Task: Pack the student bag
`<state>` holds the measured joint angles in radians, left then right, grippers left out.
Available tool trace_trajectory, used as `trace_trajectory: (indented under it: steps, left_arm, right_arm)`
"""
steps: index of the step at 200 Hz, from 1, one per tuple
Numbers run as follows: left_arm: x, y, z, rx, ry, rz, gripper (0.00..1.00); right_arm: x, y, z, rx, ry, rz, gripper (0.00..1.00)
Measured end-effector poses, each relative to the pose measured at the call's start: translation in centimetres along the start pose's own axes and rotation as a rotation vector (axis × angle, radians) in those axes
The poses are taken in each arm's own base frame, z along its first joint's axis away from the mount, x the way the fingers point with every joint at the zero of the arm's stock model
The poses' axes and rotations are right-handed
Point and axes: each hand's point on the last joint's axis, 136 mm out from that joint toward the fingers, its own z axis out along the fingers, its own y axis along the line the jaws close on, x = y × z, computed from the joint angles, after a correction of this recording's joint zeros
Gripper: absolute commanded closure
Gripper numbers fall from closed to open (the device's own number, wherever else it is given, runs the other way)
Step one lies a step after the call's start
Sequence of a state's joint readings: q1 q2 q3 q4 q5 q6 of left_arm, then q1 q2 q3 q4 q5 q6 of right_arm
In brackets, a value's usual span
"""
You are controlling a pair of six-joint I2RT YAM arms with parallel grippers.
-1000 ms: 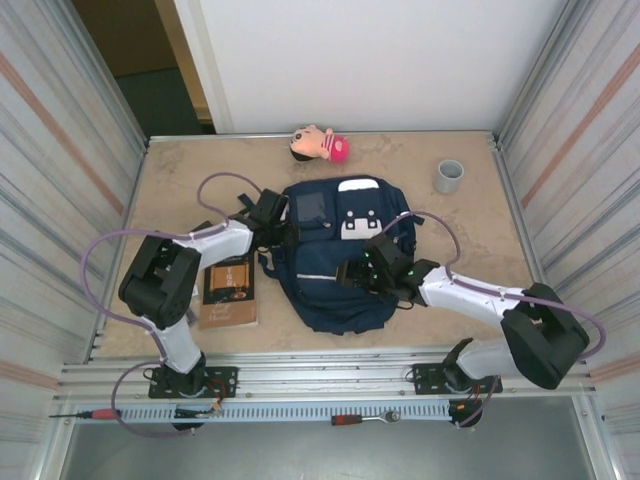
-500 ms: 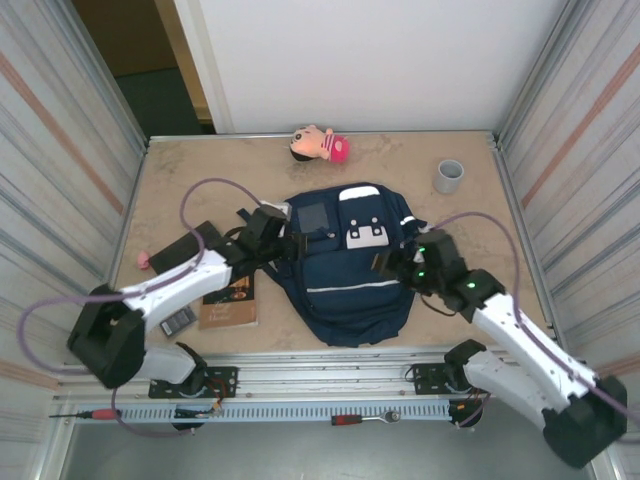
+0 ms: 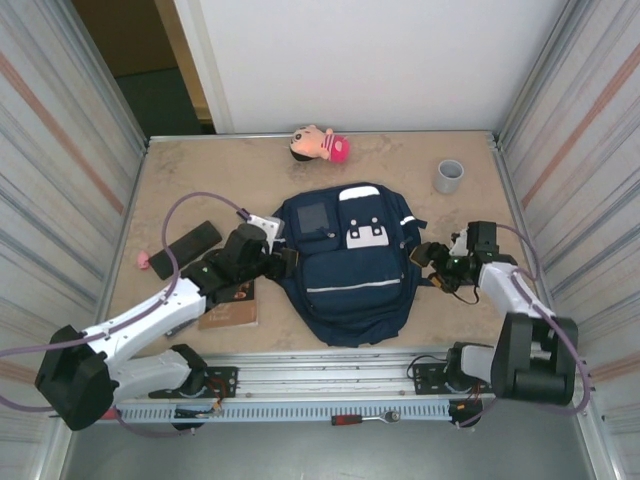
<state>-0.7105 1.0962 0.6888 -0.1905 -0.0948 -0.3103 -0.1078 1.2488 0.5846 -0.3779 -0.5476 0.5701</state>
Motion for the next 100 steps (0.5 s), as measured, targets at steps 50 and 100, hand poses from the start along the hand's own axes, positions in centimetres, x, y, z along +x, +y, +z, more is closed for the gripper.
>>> trace_trajectory:
  steps: [50,100]
  left_arm:
    - [0.3,-0.4,-1.2,0.011,-0.029,0.02,0.45]
    - [0.0,-0.9,-1.6,0.019,-0.055,0.095,0.47]
  right_arm:
    - [0.9,2.0,4.3,0.013,0.09,-0.155,0.26]
    - [2.2,5.1,6.6,-0.014,0.098,-0.296,0.26]
